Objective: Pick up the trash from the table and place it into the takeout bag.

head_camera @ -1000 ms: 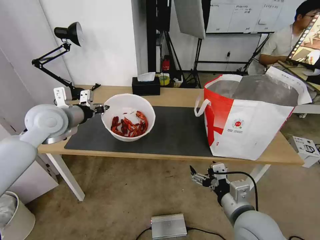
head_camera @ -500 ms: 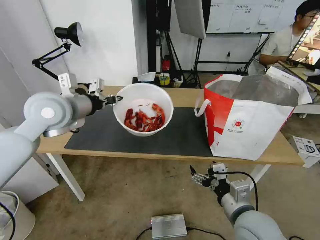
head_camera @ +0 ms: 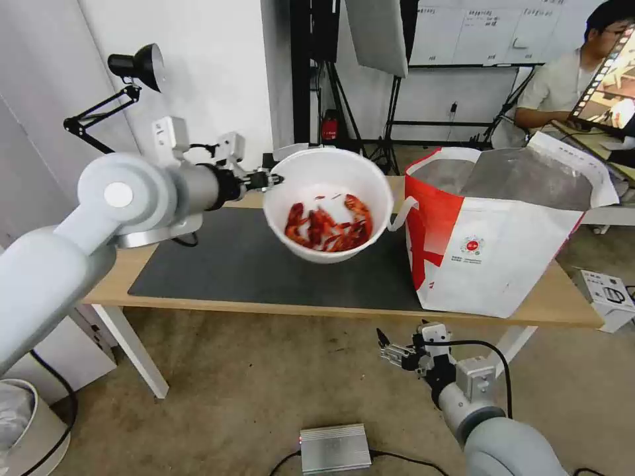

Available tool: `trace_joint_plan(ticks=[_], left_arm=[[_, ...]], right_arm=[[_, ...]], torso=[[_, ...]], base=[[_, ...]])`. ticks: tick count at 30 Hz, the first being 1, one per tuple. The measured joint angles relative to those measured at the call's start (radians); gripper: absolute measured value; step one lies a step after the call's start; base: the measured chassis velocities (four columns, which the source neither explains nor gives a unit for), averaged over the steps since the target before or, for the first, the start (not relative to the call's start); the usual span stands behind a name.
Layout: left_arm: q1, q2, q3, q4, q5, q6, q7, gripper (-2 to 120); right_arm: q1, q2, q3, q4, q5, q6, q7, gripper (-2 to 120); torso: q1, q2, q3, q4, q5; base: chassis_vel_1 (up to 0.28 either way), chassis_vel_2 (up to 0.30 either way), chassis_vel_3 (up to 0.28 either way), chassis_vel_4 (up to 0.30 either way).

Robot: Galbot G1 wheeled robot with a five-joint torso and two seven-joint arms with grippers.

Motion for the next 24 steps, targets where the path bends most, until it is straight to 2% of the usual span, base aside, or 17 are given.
trace_joint_plan(ticks=[22,24], left_arm=[[-0.121,-0.157,0.033,0.109,-0.019,-0.012,0.005,0],[-0.138,-0.19,0.035,0.128,-0.031,-0.013,0.0,0]], right_arm=[[0.0,0.0,0.0,0.0,0.0,0.0,0.0,100],[0.0,0.0,0.0,0.0,0.0,0.0,0.0,100]], torso=[[0.0,0.0,0.0,0.0001,-0.0001],[0.0,0.0,0.0,0.0001,-0.0001]], base=[[0.0,0.0,0.0,0.0],[0.0,0.0,0.0,0.0]])
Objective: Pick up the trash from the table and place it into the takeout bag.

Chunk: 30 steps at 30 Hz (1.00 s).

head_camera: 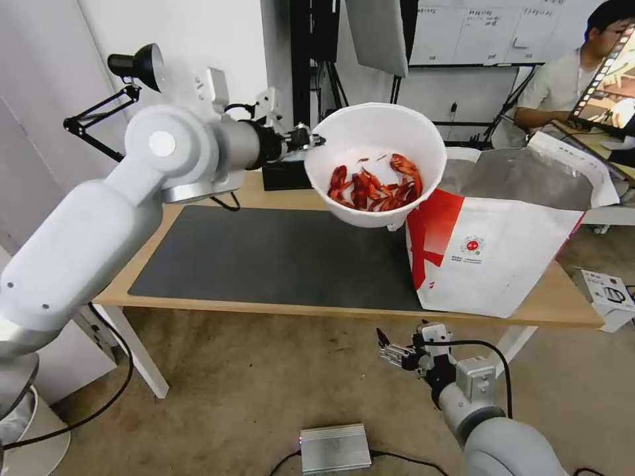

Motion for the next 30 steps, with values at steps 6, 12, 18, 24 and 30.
trace_joint_plan(ticks=[6,12,18,24,30], left_arm=[[-0.029,-0.07,0.009,0.041,-0.045,-0.011,-0.037,0],[-0.033,-0.133,-0.002,0.078,-0.106,-0.029,-0.097,0],[-0.047,-0.19,-0.007,0.129,-0.124,-0.04,-0.125,0],[-0.069,-0.233,-0.002,0.175,-0.127,-0.056,-0.14,0],[-0.073,-0.263,0.001,0.206,-0.125,-0.079,-0.146,0]], right_arm=[[0.0,0.0,0.0,0.0,0.0,0.0,0.0,100],[0.0,0.0,0.0,0.0,0.0,0.0,0.0,100],[0.0,0.0,0.0,0.0,0.0,0.0,0.0,100],[0.0,0.0,0.0,0.0,0.0,0.0,0.0,100],[0.0,0.0,0.0,0.0,0.0,0.0,0.0,100]], torso=[[0.0,0.0,0.0,-0.0001,0.0],[0.0,0.0,0.0,-0.0002,0.0],[0.0,0.0,0.0,0.0001,-0.0001],[0.0,0.0,0.0,-0.0001,0.0001],[0.0,0.0,0.0,-0.0001,0.0]], base=[[0.0,0.0,0.0,0.0],[0.0,0.0,0.0,0.0],[0.0,0.0,0.0,0.0],[0.0,0.0,0.0,0.0],[0.0,0.0,0.0,0.0]])
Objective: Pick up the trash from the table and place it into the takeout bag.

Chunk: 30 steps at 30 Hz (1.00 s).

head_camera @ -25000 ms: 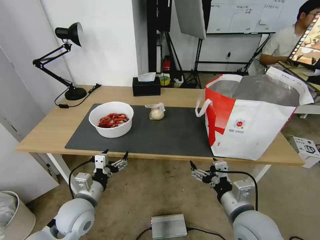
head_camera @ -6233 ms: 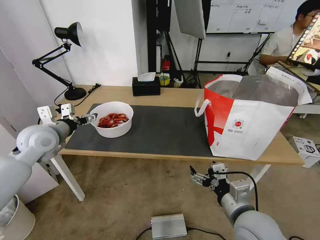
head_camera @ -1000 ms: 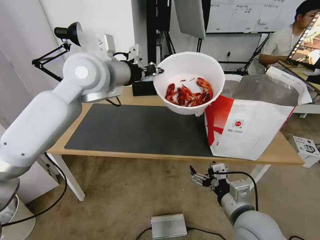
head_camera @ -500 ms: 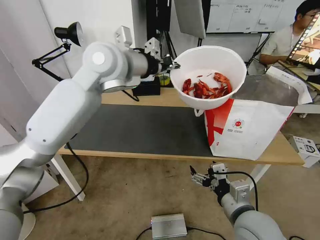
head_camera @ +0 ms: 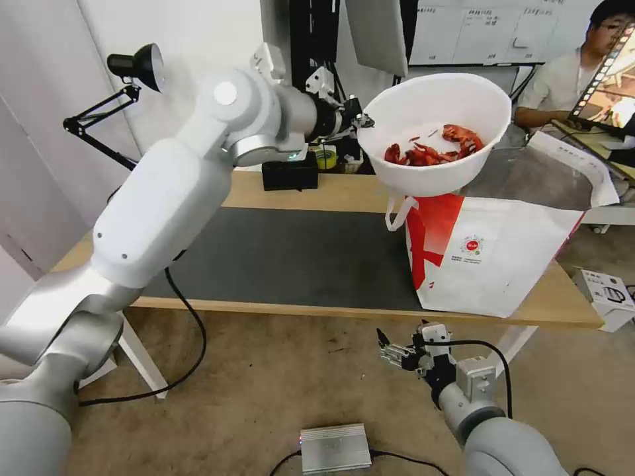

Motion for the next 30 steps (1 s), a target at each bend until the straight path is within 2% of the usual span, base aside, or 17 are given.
trace_joint_plan(ticks=[7,14,30], left_arm=[[0.004,-0.033,0.0,0.022,0.006,-0.019,-0.011,0],[0.006,-0.102,-0.005,0.056,0.025,-0.057,-0.048,0],[0.008,-0.183,-0.003,0.096,0.061,-0.099,-0.054,0]], right_arm=[[0.0,0.0,0.0,0.0,0.0,0.0,0.0,100],[0.0,0.0,0.0,0.0,0.0,0.0,0.0,100],[0.0,0.0,0.0,0.0,0.0,0.0,0.0,100]], torso=[[0.0,0.0,0.0,0.0001,-0.0001],[0.0,0.0,0.0,0.0,0.0],[0.0,0.0,0.0,0.0002,-0.0001]], base=[[0.0,0.0,0.0,0.0],[0.0,0.0,0.0,0.0],[0.0,0.0,0.0,0.0]])
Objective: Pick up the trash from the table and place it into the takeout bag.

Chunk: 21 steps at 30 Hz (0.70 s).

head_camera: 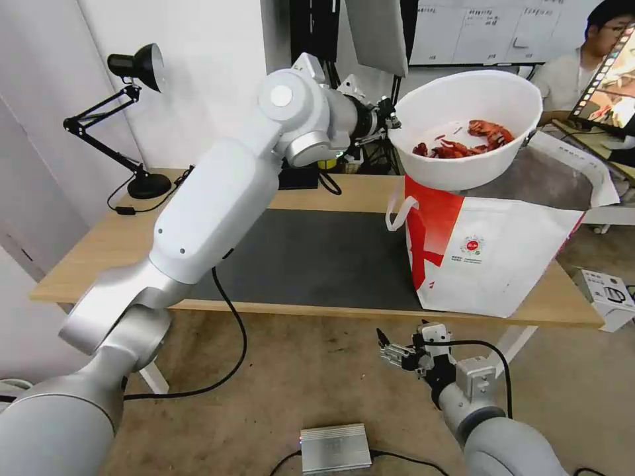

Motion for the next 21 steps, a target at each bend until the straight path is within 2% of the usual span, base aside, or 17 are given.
trace_joint_plan(ticks=[21], left_arm=[[-0.004,-0.114,0.004,0.071,0.052,-0.038,0.006,0]], right_arm=[[0.0,0.0,0.0,0.0,0.0,0.0,0.0,100]], torso=[[0.0,0.0,0.0,-0.0001,0.0]], base=[[0.0,0.0,0.0,0.0]])
